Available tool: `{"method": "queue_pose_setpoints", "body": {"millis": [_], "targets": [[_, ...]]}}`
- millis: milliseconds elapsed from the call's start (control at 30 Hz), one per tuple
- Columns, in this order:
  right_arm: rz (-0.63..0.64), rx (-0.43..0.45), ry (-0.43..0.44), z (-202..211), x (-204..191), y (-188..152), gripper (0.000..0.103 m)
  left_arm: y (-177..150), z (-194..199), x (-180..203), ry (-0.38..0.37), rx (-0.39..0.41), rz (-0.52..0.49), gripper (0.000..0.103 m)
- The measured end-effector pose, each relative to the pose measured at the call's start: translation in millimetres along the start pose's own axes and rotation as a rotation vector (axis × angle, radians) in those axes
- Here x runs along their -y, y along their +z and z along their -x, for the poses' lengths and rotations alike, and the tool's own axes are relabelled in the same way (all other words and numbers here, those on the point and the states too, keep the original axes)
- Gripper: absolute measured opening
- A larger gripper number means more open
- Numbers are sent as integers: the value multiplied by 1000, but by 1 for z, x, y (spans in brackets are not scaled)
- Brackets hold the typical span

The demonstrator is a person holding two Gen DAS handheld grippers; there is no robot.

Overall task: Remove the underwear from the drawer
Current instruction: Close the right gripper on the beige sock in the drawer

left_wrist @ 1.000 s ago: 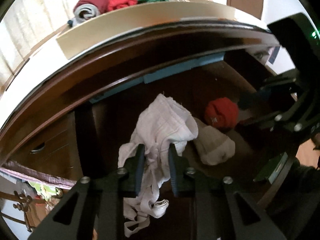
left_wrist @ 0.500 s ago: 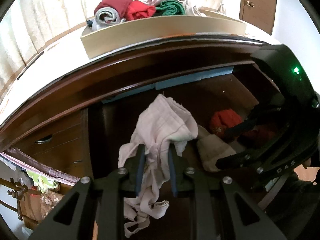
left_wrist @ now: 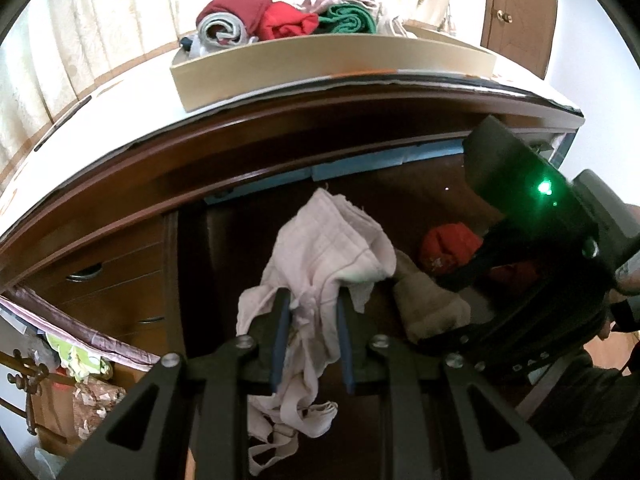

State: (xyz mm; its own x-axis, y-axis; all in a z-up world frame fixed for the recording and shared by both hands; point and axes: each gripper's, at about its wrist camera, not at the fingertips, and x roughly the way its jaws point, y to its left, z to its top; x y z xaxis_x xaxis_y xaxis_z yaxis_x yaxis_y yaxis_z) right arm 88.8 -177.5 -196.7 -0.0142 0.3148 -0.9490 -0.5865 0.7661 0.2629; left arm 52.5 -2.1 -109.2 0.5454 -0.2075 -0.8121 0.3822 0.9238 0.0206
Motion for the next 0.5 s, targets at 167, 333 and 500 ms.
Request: {"method": "queue_pose_setpoints", "body": {"millis": [167,333,500], "targets": [[7,-10,-17,-2,0,1,54,0,-1,-2,-4,2,4,20],[12,1,-19,-3,-5,-1,44,-1,-1,-2,-3,3,9,20],[28,40,-12,2,-10,-8,39,0,1,-5,-6,9,18,20]]}}
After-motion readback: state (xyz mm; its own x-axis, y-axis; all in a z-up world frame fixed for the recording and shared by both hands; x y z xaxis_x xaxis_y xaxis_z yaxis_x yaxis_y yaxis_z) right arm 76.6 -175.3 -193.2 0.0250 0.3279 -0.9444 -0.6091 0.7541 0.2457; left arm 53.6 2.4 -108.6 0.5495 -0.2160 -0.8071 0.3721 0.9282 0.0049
